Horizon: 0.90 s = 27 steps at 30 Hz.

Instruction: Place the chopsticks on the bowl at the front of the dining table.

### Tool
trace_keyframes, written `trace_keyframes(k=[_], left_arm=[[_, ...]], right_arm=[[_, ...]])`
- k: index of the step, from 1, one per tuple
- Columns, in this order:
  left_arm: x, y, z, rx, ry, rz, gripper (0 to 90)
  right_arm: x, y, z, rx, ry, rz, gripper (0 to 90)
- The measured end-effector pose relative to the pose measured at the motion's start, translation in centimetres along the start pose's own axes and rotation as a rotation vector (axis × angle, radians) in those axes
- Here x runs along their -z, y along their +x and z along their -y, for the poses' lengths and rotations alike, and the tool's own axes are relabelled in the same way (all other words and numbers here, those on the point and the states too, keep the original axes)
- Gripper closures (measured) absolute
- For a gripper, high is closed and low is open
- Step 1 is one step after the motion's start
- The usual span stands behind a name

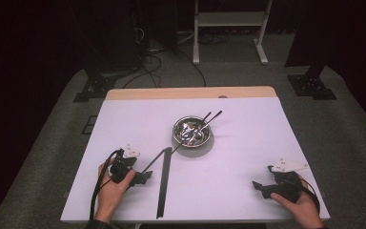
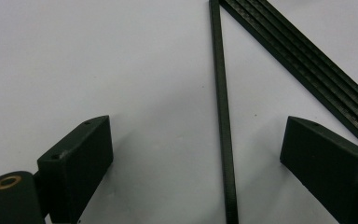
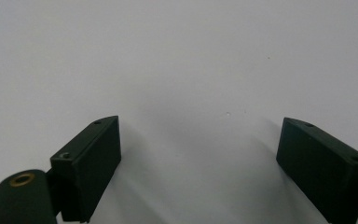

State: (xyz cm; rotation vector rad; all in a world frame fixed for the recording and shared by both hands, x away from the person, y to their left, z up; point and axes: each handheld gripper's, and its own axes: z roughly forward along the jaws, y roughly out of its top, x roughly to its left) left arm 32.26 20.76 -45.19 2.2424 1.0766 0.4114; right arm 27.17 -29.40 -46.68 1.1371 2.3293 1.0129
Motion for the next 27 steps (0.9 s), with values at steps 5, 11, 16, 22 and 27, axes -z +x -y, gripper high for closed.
trace_keyframes(k=[5, 11, 16, 22, 27], left_arm=[[-0.08, -0.02, -0.05, -0.002, 0.003, 0.007, 8.0], [-0.27, -0.46, -0.15, -0.019, 0.012, 0.011, 3.0], [0.02, -0.65, -0.21, -0.028, -0.004, 0.021, 14.2], [0.20, -0.83, -0.22, -0.032, -0.015, 0.031, 26.7], [0.30, -0.83, -0.30, -0.030, -0.029, 0.031, 37.5]], right_arm=[[0.00, 0.00, 0.00, 0.000, 0.000, 0.000, 12.0], [0.00, 0.01, 0.00, 0.001, -0.001, 0.000, 12.0], [0.00, 0.00, 0.00, 0.001, 0.000, 0.000, 12.0], [0.00, 0.01, 0.01, 0.000, 0.000, 0.001, 12.0], [0.00, 0.01, 0.00, 0.001, 0.000, 0.000, 12.0]])
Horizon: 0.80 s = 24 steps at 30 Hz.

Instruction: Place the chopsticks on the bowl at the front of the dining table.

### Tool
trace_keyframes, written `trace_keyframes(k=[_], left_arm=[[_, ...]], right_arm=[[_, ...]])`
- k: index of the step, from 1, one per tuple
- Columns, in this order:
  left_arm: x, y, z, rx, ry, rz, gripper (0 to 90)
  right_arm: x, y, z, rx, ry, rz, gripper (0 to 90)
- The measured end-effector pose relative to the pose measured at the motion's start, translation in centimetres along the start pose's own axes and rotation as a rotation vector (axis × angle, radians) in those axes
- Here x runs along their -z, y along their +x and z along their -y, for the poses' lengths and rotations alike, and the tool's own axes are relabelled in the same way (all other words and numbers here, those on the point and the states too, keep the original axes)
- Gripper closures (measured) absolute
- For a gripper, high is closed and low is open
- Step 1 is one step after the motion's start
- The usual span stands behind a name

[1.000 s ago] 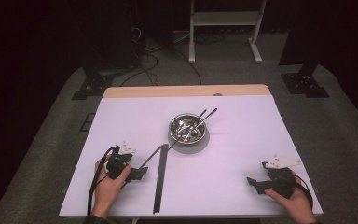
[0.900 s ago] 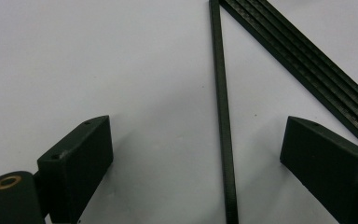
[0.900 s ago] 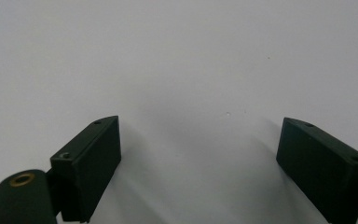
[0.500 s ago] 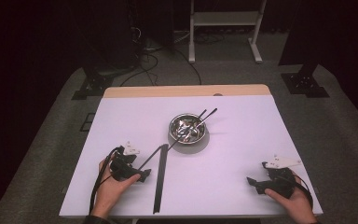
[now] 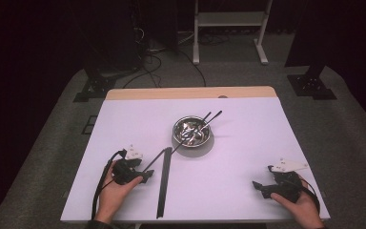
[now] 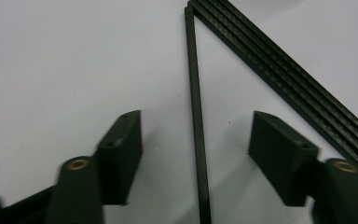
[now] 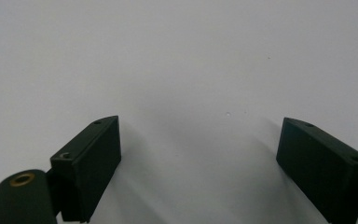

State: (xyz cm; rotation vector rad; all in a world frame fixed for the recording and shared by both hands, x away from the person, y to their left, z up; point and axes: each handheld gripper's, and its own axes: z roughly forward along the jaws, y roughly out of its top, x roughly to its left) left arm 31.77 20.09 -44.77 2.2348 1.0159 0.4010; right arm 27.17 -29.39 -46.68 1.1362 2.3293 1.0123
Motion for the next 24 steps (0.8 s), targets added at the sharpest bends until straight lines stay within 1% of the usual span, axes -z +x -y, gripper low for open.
trace_keyframes(k=[3, 6, 10, 13, 16, 24], left_arm=[[-0.05, 0.01, -0.07, 0.002, -0.007, -0.004, 44.4], [0.03, 0.12, -0.04, 0.017, -0.012, -0.013, 50.5], [0.11, 0.16, -0.04, 0.023, -0.017, -0.003, 58.4], [0.09, -0.04, -0.06, 0.018, -0.020, -0.001, 66.7], [0.14, -0.08, -0.04, 0.025, -0.021, 0.007, 75.4], [0.12, 0.00, 0.00, 0.033, -0.023, 0.003, 81.7]], right_arm=[[0.00, 0.01, 0.00, 0.000, 0.000, 0.000, 12.0], [0.00, 0.01, 0.00, -0.001, 0.000, 0.000, 12.0], [0.00, 0.01, 0.00, -0.001, 0.000, 0.000, 12.0], [0.00, 0.01, 0.00, -0.001, 0.000, 0.000, 12.0], [0.00, 0.01, 0.00, 0.000, 0.000, 0.000, 12.0], [0.00, 0.01, 0.00, 0.000, 0.000, 0.000, 12.0]])
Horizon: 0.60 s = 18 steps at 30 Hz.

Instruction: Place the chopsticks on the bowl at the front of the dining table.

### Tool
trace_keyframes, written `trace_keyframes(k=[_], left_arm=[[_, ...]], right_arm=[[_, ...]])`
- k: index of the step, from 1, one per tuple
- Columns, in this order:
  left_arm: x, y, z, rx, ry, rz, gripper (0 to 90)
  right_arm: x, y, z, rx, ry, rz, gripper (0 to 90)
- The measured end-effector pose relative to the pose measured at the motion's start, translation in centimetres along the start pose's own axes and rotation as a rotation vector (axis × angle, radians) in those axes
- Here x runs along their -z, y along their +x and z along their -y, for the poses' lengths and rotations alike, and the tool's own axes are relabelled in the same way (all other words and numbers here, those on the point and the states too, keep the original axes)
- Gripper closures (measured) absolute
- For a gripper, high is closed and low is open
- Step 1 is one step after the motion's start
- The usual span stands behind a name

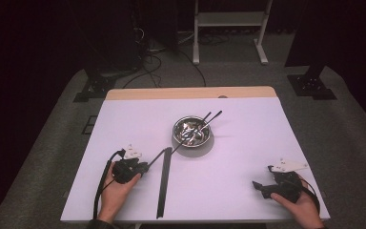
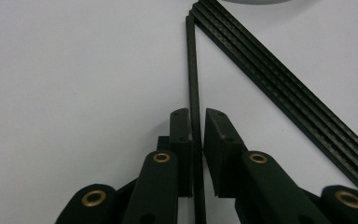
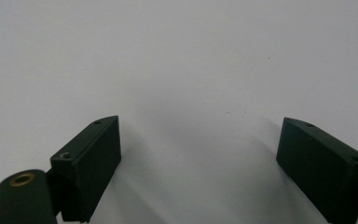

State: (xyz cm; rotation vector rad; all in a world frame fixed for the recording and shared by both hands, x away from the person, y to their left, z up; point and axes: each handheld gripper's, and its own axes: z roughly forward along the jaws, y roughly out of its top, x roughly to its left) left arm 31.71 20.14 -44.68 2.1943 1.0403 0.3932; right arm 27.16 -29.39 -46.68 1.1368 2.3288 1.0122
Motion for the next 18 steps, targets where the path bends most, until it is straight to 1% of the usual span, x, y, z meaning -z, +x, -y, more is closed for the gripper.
trace_keyframes(k=[4, 12, 18], left_arm=[[0.00, 0.10, -0.03, 0.004, 0.003, 0.006, 85.8], [0.02, 0.11, -0.06, 0.014, 0.006, 0.009, 86.6], [0.12, 0.07, -0.14, 0.019, 0.016, 0.002, 86.7]], right_arm=[[0.00, 0.00, 0.00, 0.000, 0.000, 0.000, 12.0], [0.00, 0.00, 0.00, 0.000, 0.000, 0.000, 12.0], [0.00, 0.01, 0.00, 0.000, -0.001, 0.000, 12.0]])
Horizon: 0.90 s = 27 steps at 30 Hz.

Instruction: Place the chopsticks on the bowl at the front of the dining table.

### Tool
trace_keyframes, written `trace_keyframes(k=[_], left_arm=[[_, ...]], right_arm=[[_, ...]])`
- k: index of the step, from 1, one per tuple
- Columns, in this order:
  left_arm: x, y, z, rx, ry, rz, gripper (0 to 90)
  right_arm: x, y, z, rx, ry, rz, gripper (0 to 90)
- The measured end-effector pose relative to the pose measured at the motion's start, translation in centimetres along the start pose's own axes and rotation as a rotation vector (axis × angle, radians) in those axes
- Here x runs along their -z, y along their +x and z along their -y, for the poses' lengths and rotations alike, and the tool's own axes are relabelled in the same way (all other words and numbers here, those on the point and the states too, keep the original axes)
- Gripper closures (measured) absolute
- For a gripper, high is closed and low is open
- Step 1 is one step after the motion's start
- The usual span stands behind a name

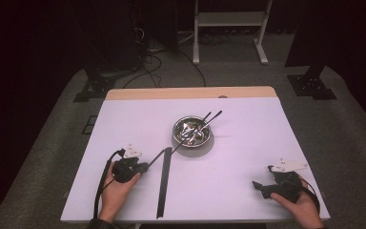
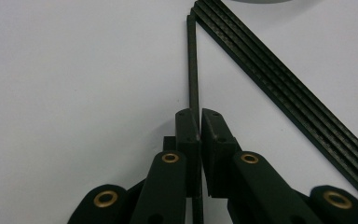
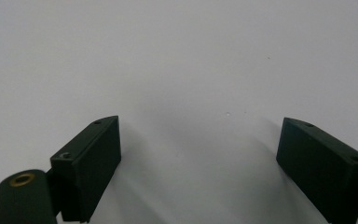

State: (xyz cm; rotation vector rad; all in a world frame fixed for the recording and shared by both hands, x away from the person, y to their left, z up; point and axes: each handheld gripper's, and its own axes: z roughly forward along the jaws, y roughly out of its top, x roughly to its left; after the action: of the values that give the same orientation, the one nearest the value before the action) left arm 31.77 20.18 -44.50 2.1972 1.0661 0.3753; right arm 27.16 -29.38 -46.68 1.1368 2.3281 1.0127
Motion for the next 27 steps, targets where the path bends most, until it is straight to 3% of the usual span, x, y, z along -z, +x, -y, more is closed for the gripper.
trace_keyframes(k=[15, 27], left_arm=[[1.0, 0.2, -0.5, 0.038, -0.012, 0.031, 86.8], [2.6, 0.4, -2.3, 0.056, -0.045, 0.033, 86.8]], right_arm=[[0.0, 0.0, 0.0, 0.000, 0.001, -0.001, 12.0], [0.0, 0.0, 0.0, 0.000, 0.000, -0.002, 12.0]])
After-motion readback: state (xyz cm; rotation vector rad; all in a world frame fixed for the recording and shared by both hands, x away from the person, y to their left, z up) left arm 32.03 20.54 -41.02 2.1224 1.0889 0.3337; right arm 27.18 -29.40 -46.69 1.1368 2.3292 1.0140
